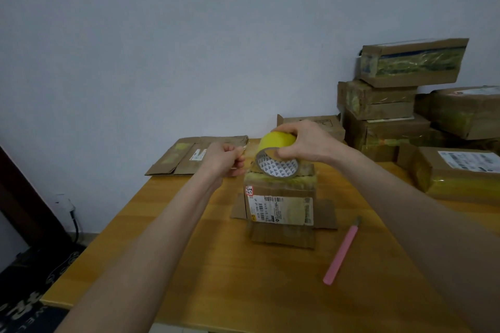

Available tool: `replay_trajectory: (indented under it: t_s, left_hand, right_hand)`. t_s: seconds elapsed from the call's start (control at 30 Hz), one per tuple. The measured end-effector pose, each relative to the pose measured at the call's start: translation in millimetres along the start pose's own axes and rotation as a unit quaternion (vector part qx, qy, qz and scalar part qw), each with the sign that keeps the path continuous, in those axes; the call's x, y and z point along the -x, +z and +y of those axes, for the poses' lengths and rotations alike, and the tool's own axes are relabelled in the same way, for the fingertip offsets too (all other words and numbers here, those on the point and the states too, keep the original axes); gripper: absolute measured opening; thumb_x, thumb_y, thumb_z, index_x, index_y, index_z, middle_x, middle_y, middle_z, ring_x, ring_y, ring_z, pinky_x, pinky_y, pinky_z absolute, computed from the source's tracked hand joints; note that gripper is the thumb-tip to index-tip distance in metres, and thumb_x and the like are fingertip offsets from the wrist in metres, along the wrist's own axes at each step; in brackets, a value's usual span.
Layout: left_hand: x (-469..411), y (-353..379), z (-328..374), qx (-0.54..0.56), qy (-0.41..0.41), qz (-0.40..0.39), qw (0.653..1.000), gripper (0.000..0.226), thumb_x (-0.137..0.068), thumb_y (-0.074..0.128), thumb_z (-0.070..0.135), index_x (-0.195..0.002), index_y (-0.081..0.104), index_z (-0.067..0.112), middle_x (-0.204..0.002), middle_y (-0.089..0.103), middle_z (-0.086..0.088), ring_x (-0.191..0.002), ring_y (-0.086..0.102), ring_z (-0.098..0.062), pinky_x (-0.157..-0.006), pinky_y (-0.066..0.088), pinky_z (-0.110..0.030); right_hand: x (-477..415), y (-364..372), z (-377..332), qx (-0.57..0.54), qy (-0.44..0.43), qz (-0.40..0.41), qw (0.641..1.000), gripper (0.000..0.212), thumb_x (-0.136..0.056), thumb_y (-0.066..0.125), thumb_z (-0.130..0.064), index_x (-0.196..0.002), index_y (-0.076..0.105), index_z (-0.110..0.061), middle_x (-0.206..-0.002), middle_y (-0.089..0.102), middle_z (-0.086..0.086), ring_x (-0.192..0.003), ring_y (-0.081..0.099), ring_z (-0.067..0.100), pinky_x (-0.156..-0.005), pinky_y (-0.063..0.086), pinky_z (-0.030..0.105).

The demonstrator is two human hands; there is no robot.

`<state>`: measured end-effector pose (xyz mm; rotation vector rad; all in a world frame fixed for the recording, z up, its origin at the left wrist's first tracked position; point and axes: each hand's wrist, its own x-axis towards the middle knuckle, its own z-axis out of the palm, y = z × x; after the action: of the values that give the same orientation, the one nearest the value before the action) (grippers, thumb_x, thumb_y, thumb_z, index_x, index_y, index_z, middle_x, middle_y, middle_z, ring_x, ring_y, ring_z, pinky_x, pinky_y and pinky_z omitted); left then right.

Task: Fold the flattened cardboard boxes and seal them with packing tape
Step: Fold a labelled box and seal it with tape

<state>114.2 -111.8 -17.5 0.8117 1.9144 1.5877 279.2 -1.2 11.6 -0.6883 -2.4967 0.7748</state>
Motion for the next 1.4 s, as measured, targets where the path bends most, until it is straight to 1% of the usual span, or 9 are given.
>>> replay_trajectory:
  t_s: [0.23,0.47,0.73,0.9,1.0,1.1,1.17,1.27,1.4]
  left_hand:
    - [-1.6,-2.6,-10.8,0.004,-0.015,0.023,1.000,0.016,-0.094,0.056,0.008,-0.078,0.056,0.005,-0.069,0.056,-0.006,-0.056,0.055,-0.011,-0.044,0.053,-0.020]
    - [-0.6,-32.2,-27.8,-0.021,-0.036,0.052,0.998,0.009,-0.096,0.053,0.010,-0.099,0.058,0.003,-0.076,0.057,-0.006,-0.063,0.055,-0.011,-0.047,0.054,-0.020]
    - [11.1,-8.7,-58.5,-0.040,-0.076,0.006,0.996,0.017,-0.097,0.049,0.010,-0.082,0.054,0.007,-0.070,0.053,-0.005,-0.055,0.054,-0.011,-0.044,0.052,-0.021]
    - [10.5,17.9,-75.2,-0.156,-0.080,-0.035,0.984,0.011,-0.101,0.041,0.023,-0.107,0.048,0.016,-0.087,0.055,-0.005,-0.055,0.049,-0.014,-0.032,0.036,-0.017]
    - [2.0,5.9,-88.0,-0.291,-0.029,-0.058,0.955,0.029,-0.096,0.052,0.023,-0.124,0.047,0.024,-0.124,0.039,0.000,-0.071,0.059,-0.018,-0.045,0.052,-0.022]
    - [6.0,-1.8,-69.1,-0.159,0.043,-0.030,0.986,0.043,-0.090,0.061,0.020,-0.131,0.049,0.018,-0.138,0.048,-0.003,-0.105,0.060,-0.017,-0.086,0.055,-0.033]
    - [11.3,1.6,-42.6,-0.153,0.101,-0.119,0.976,0.076,-0.079,0.071,0.038,-0.144,0.035,0.019,-0.145,0.038,0.007,-0.126,0.043,-0.011,-0.105,0.042,-0.035]
    - [15.1,17.9,-15.0,-0.291,0.143,-0.253,0.912,0.084,-0.068,0.084,0.029,-0.135,0.034,0.028,-0.140,0.045,0.007,-0.115,0.049,-0.003,-0.089,0.047,-0.019]
    - [0.7,26.8,-20.0,-0.370,0.169,-0.264,0.874,0.077,-0.063,0.086,0.036,-0.125,0.041,0.032,-0.116,0.053,0.013,-0.105,0.051,-0.005,-0.083,0.041,-0.016]
  right_hand:
    - [-6.3,4.4,-2.1,0.081,0.011,0.017,0.997,0.051,-0.069,0.072,-0.050,-0.112,0.054,-0.031,-0.114,0.057,-0.002,-0.100,0.054,0.019,-0.082,0.052,0.042]
    - [-3.6,-6.6,0.1,0.088,0.017,-0.001,0.996,0.060,-0.068,0.072,-0.056,-0.121,0.057,-0.031,-0.119,0.058,-0.002,-0.108,0.054,0.020,-0.088,0.051,0.045]
    - [3.8,-4.7,20.9,-0.010,0.022,0.011,1.000,0.036,-0.068,0.078,-0.049,-0.085,0.055,-0.028,-0.085,0.057,-0.008,-0.084,0.057,0.014,-0.066,0.042,0.027]
    - [6.0,0.8,24.5,-0.021,0.020,0.028,0.999,0.035,-0.065,0.077,-0.054,-0.077,0.051,-0.034,-0.081,0.055,-0.009,-0.077,0.055,0.012,-0.063,0.039,0.026]
    - [7.3,-0.1,29.2,-0.016,0.025,0.026,0.999,0.047,-0.063,0.075,-0.058,-0.093,0.056,-0.028,-0.090,0.059,-0.006,-0.086,0.059,0.016,-0.069,0.048,0.032]
    - [7.3,2.6,31.1,-0.022,0.027,0.033,0.999,0.055,-0.062,0.074,-0.059,-0.102,0.059,-0.024,-0.095,0.060,-0.004,-0.089,0.059,0.018,-0.073,0.050,0.034]
    - [7.0,2.6,30.5,-0.036,0.027,0.032,0.998,0.056,-0.064,0.076,-0.056,-0.105,0.059,-0.022,-0.097,0.061,-0.003,-0.090,0.060,0.017,-0.072,0.049,0.032]
    - [14.2,-1.9,31.8,-0.125,0.057,-0.029,0.990,0.045,-0.072,0.079,-0.038,-0.108,0.057,-0.022,-0.098,0.063,-0.004,-0.091,0.064,0.017,-0.075,0.054,0.029]
    - [25.6,-1.5,48.2,-0.252,0.096,-0.059,0.961,0.044,-0.074,0.078,-0.018,-0.112,0.056,-0.020,-0.106,0.067,-0.002,-0.098,0.066,0.019,-0.088,0.054,0.035]
